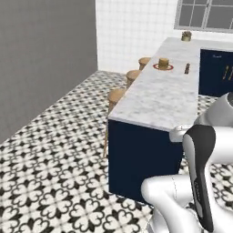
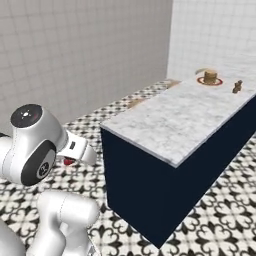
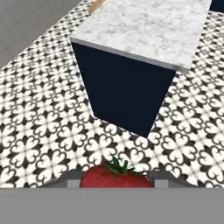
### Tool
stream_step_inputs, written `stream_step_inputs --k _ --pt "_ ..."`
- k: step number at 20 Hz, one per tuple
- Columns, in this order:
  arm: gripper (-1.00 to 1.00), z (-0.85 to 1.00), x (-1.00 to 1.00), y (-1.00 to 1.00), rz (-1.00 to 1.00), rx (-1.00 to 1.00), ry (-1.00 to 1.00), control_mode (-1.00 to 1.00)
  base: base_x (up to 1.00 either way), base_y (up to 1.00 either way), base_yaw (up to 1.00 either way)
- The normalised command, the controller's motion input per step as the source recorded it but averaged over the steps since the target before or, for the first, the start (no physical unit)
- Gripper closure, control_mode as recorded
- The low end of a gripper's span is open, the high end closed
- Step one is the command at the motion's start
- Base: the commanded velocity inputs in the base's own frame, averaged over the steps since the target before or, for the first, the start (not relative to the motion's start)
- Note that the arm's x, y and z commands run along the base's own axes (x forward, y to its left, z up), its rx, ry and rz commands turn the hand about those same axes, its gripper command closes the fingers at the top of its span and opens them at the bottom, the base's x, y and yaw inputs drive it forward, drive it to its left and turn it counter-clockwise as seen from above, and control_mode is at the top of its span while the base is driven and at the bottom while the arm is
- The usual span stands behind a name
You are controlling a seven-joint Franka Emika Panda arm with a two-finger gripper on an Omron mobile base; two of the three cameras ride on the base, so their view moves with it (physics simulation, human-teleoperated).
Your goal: Take the strawberry from the fridge and place it on top of the pancake, located on the dining counter.
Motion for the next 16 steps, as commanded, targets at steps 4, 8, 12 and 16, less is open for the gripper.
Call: stream_step_inputs --k 4,8,12,16 --pt "1.00 0.00 0.00 0.00 0.00 0.00 0.00 1.00 0.31 1.00 -0.31" --pt "1.00 0.00 0.00 0.00 0.00 0.00 0.00 1.00 0.45 1.00 -0.30" --pt "1.00 0.00 0.00 0.00 0.00 0.00 0.00 1.00 0.46 1.00 -0.32" --pt "1.00 0.00 0.00 0.00 0.00 0.00 0.00 1.00 0.57 1.00 -0.35"
